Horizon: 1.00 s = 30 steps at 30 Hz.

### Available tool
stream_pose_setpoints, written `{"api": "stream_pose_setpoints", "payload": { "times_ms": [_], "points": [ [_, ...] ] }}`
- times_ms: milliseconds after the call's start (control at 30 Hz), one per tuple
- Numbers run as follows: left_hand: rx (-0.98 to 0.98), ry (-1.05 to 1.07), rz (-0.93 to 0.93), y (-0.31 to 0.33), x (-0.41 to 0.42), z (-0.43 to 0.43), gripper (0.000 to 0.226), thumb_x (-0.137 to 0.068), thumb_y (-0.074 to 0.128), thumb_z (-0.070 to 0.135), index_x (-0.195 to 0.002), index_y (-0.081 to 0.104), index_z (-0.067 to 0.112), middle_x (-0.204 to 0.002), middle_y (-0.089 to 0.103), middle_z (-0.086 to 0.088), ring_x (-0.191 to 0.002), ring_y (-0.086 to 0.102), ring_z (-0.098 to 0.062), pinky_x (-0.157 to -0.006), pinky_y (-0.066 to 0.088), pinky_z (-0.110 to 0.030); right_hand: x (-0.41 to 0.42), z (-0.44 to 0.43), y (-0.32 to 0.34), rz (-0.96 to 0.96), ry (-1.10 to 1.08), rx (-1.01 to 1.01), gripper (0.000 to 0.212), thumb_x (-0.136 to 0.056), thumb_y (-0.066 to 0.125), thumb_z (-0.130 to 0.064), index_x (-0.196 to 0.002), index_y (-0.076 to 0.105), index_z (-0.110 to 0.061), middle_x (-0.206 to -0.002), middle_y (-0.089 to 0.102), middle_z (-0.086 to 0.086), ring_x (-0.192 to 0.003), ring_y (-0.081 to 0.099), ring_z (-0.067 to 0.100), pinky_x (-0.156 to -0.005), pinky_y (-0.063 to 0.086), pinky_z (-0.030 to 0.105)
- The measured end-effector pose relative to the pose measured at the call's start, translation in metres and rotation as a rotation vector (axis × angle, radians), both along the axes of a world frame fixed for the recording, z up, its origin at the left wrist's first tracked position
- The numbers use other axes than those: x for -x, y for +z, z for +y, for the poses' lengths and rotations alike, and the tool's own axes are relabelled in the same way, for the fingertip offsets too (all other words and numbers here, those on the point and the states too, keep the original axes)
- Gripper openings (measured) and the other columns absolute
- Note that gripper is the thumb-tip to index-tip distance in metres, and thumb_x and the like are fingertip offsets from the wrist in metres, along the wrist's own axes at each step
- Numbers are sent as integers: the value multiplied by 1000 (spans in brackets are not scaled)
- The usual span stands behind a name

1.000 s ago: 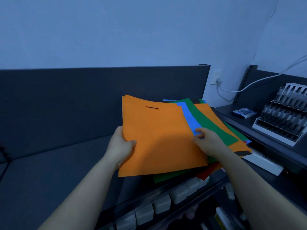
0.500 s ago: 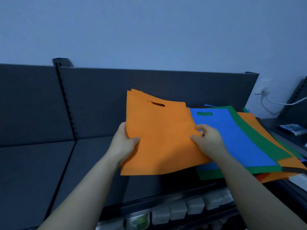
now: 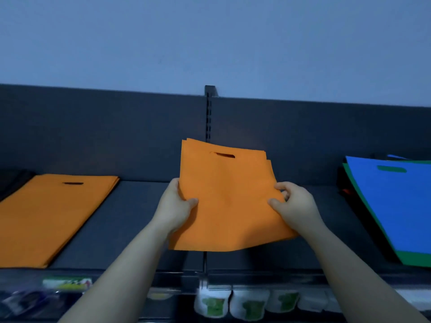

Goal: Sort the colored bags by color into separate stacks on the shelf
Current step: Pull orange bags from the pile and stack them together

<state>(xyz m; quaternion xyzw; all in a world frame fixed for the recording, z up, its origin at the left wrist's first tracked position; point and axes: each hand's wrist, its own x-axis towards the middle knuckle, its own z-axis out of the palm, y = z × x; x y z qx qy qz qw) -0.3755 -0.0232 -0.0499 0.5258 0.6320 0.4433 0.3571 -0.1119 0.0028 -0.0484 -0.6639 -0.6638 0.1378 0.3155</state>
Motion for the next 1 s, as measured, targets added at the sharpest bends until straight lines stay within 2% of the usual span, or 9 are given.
{"api": "stream_pose_setpoints", "payload": {
  "times_ms": [167,233,333,400,467,567,767,1000],
  "points": [
    [44,94,41,-4,70,-21,48,-90,63,18,-133,42,23,-116,55,6,-102,54,-16,-89,45,-33,72,-2,-9,23,90,4,45,-85,65,-25,-128,55,-17,-79,52,-7,-79,51,11,-60,36,18],
    [59,136,63,-5,93,-29,47,-90,63,19,-133,42,22,-119,56,3,-103,54,-17,-91,45,-35,97,-3,-11,27,131,2,44,-86,65,-25,-128,55,-17,-82,56,-4,-81,53,12,-62,37,21],
    [75,210,79,-5,122,-39,49,-90,62,15,-135,41,18,-125,56,-2,-112,54,-24,-97,44,-39,133,-1,-14,34,197,-2,44,-86,66,-26,-128,55,-18,-88,58,-2,-88,55,15,-74,41,26],
    [89,252,91,-6,142,-46,48,-91,59,12,-136,41,15,-125,56,-4,-110,55,-25,-95,44,-37,155,1,-17,39,254,-3,45,-86,66,-27,-128,55,-18,-89,59,-2,-90,56,16,-78,45,28],
    [96,287,118,-6,162,-53,47,-91,58,11,-135,42,13,-125,57,-6,-106,55,-26,-89,45,-35,178,2,-21,45,303,-11,44,-86,66,-28,-128,55,-19,-88,59,-2,-88,56,14,-77,46,28],
    [120,344,194,-9,197,-64,52,-92,57,12,-140,37,12,-131,53,-9,-114,52,-30,-85,41,-32,212,-1,-27,39,351,-21,44,-86,66,-29,-127,56,-19,-88,58,-2,-86,56,13,-75,45,26],
    [156,425,314,-13,271,-76,59,-91,62,13,-143,36,8,-142,45,-12,-127,44,-31,-98,37,-36,285,-10,-38,6,400,-10,44,-87,65,-33,-127,56,-20,-85,58,-4,-83,56,12,-75,47,27],
    [184,420,450,-26,369,-71,63,-89,64,20,-144,36,9,-144,44,-11,-130,43,-30,-104,38,-39,380,-17,-53,-18,371,-1,43,-86,64,-33,-126,56,-19,-75,54,-8,-80,55,13,-73,46,27]
  ]
}}
